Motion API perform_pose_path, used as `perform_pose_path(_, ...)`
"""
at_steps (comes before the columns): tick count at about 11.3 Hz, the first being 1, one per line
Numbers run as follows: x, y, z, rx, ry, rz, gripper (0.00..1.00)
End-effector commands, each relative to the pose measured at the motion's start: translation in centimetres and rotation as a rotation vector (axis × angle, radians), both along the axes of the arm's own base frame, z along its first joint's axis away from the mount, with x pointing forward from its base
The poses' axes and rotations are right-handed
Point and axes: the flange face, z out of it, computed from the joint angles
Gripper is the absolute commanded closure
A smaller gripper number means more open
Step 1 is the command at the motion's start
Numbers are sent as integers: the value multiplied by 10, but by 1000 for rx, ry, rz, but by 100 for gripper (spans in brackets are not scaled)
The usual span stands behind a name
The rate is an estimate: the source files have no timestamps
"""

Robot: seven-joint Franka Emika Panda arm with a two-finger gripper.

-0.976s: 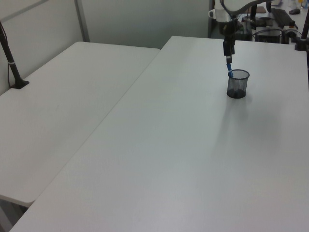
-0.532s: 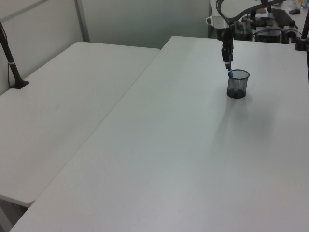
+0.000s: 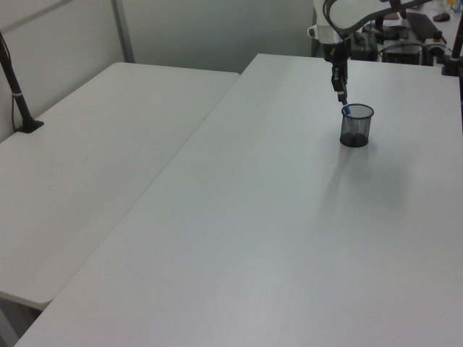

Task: Remove the marker
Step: 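Lift the marker straight up out of the mesh cup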

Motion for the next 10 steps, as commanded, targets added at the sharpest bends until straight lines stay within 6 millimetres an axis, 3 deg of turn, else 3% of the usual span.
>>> perform_pose_path(1, -3, 2, 14, -2, -27, 19, 94)
perform_pose_path(4, -11, 5, 52, 19, -19, 7, 94)
perform_pose_path(8, -26, 19, 159, 79, -117, 2, 93)
perform_pose_path(9, -24, 25, 164, 90, -134, 6, 93)
perform_pose_path(10, -18, 46, 159, 116, -132, 32, 92)
